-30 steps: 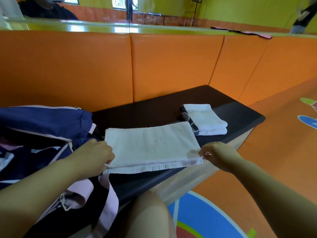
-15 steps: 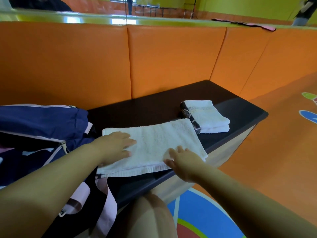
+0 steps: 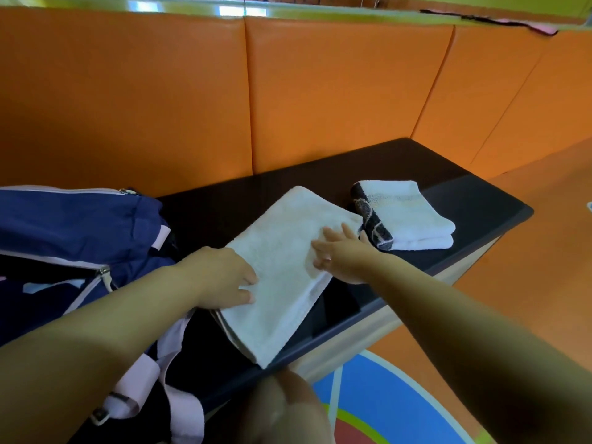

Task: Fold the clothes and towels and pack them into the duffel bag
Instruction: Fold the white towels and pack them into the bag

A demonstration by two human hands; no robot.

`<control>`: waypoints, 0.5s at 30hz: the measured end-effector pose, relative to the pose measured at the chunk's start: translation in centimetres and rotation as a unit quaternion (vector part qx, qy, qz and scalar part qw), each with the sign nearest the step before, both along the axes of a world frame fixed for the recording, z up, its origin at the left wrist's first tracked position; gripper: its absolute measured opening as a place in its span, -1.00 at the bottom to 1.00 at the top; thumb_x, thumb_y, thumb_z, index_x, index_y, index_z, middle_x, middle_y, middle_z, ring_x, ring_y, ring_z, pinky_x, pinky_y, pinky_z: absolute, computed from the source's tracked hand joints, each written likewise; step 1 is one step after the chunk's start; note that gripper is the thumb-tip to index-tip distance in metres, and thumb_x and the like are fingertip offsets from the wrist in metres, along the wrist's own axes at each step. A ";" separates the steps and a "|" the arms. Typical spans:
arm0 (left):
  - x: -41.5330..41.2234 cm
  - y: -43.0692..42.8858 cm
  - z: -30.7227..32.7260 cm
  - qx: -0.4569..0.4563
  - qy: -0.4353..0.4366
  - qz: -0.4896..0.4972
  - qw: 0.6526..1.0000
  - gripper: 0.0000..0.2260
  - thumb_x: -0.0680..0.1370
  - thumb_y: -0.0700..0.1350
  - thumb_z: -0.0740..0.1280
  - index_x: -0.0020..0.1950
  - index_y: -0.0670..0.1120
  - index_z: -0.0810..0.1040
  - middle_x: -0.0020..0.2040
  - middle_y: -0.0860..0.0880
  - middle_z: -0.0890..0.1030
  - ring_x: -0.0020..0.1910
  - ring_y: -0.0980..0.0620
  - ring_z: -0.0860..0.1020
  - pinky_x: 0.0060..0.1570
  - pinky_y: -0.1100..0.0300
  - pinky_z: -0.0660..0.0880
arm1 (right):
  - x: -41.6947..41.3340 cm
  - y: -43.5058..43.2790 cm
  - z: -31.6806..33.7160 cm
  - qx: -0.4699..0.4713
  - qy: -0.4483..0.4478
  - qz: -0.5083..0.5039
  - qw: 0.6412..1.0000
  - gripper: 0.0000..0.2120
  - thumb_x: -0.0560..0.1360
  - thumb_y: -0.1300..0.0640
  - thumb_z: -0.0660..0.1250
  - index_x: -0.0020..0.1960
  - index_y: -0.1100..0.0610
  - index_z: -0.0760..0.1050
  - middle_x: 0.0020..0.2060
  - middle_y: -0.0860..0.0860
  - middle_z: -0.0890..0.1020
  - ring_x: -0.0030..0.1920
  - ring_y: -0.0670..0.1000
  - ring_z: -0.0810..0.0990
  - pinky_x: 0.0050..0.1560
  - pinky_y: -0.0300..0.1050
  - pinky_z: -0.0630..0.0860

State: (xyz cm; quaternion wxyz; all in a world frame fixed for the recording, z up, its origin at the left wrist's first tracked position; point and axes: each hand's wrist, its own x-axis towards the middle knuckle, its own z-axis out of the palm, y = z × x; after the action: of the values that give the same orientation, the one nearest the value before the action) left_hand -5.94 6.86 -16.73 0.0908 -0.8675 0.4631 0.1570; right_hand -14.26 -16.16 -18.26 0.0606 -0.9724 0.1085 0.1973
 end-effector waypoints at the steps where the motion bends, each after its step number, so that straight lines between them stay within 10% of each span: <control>1: 0.1 -0.3 -0.2 -0.014 0.013 0.001 1.000 -0.55 0.49 0.23 0.21 0.37 0.19 0.39 0.32 0.11 0.49 0.25 0.03 0.48 0.23 0.10 0.42 | 0.4 -0.7 -0.2 -0.013 0.002 -0.007 1.000 -0.51 0.63 -0.10 0.03 0.52 -0.15 0.01 0.55 0.00 -0.16 0.51 0.22 -0.27 0.45 0.30 -0.27; 6: 0.6 -2.0 -0.7 -0.073 0.120 0.012 0.990 -0.55 0.46 0.17 0.33 0.34 0.19 0.41 0.16 0.14 0.49 0.08 0.12 0.45 0.13 0.22 0.39 | 1.7 -2.8 -0.7 -0.071 -0.082 -0.043 0.993 -0.47 0.62 0.20 0.05 0.51 -0.15 0.05 0.56 0.05 -0.06 0.52 0.23 -0.20 0.48 0.13 -0.14; 10: 0.1 -1.7 -2.2 -0.094 0.084 0.001 0.992 -0.54 0.45 0.26 0.28 0.33 0.30 0.30 0.19 0.12 0.23 0.22 0.07 0.18 0.25 0.15 0.18 | 0.4 -1.0 -0.4 -0.044 -0.210 0.026 0.976 -0.56 0.61 0.06 0.14 0.47 0.06 0.24 0.49 0.12 0.21 0.49 0.18 0.13 0.40 0.10 0.22; 15: -1.0 0.1 -4.4 -0.131 0.092 0.017 0.987 -0.12 0.17 0.61 -0.24 0.42 0.32 0.17 0.40 0.08 0.09 0.39 0.04 0.01 0.40 0.10 0.08 | -5.1 1.9 -1.6 0.124 -0.229 0.126 0.957 -0.74 0.56 0.07 0.26 0.22 0.09 0.54 0.26 0.04 0.50 0.24 0.06 0.48 0.22 0.03 0.47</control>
State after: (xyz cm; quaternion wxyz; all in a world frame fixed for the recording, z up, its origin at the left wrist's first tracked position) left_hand -6.92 6.95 -21.08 -0.0691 -0.8616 0.4710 0.1759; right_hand -19.35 -14.30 -19.84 0.1789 -0.9821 -0.0568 -0.0129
